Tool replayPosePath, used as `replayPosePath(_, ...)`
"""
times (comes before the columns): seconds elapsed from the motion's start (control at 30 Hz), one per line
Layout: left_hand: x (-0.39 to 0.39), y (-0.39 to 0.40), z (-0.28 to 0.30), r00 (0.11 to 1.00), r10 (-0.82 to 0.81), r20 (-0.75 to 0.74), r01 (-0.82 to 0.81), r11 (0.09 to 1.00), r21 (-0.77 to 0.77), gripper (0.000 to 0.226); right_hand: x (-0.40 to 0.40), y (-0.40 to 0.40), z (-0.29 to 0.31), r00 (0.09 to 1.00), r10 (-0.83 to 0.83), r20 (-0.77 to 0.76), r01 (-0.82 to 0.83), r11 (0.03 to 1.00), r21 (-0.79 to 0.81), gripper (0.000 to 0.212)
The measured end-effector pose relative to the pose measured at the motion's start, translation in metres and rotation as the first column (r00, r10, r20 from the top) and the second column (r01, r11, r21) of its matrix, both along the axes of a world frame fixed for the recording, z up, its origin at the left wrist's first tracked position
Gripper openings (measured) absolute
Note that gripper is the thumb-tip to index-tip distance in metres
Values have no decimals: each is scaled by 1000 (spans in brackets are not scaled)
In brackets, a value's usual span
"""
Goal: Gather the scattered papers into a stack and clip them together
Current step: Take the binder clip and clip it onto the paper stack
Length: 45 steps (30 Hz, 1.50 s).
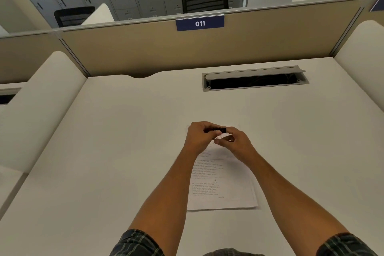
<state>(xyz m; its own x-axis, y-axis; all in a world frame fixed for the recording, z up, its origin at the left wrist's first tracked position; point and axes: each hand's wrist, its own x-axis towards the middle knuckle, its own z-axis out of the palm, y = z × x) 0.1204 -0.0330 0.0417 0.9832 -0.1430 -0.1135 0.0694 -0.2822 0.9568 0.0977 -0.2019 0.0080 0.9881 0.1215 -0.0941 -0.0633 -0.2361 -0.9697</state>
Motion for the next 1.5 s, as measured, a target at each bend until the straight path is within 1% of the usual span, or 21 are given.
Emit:
replayPosePath(0.1, -3, -2, 8, 998, -25, 50, 22, 998, 50, 21, -4, 0, 2, 996, -12, 85, 13, 1000, -5, 47)
replayPosePath(0.23, -5, -1, 10, 996, -43, 82, 38, 997, 61, 19, -6, -3, 2, 984, -4, 180, 14, 999, -51, 39)
replayPosePath(0.4, -11, 2, 3, 989, -64, 131, 49, 993, 109, 23, -6, -4, 0, 958, 26, 285, 19, 988, -156, 34)
replayPosePath(0.6, -17, 2, -8, 985, -14, 173, -11, 990, 143, 25, -7, -6, -7, 936, 47, 350, 35, 974, -222, 29)
replayPosePath(0.7, -18, 3, -12, 985, 5, 172, -30, 990, 140, 29, -7, -6, -7, 925, 87, 371, -1, 974, -226, 37)
replayPosePath(0.77, -18, 2, -13, 986, 9, 164, -33, 989, 143, 30, -7, -6, -10, 922, 94, 377, -2, 971, -238, 38)
replayPosePath(0.9, -19, 1, -17, 989, 13, 144, -34, 989, 141, 26, -5, -6, -16, 929, 61, 364, 42, 962, -268, 27)
replayPosePath(0.97, -20, 2, -19, 993, 23, 117, -37, 993, 113, 25, -6, -5, -16, 937, 65, 342, 29, 964, -263, 26)
replayPosePath(1.07, -21, 4, -20, 999, 26, 48, -29, 998, 63, 23, -10, -3, -15, 968, 73, 242, -32, 985, -170, 34)
replayPosePath(1.17, -21, 4, -25, 999, 30, -28, -30, 1000, 4, 21, -10, -2, -18, 994, 72, 83, -70, 997, -32, 35)
replayPosePath(1.27, -22, 2, -31, 995, 66, -78, -68, 998, -16, 27, -6, 0, -15, 993, 69, -92, -59, 992, 116, 32)
replayPosePath(1.33, -22, 0, -35, 992, 95, -82, -94, 995, 10, 27, -3, 1, -10, 975, 102, -198, -67, 982, 174, 26)
replayPosePath(1.4, -22, 0, -34, 992, 107, -69, -104, 993, 58, 27, -1, 1, -6, 960, 99, -263, -54, 984, 172, 20)
replayPosePath(1.43, -22, 2, -34, 990, 125, -62, -119, 989, 89, 30, 0, 0, -6, 957, 59, -283, -13, 987, 162, 15)
replayPosePath(1.5, -24, 6, -36, 977, 212, -32, -203, 963, 176, 37, 1, -3, -8, 948, -93, -306, 144, 978, 148, 10)
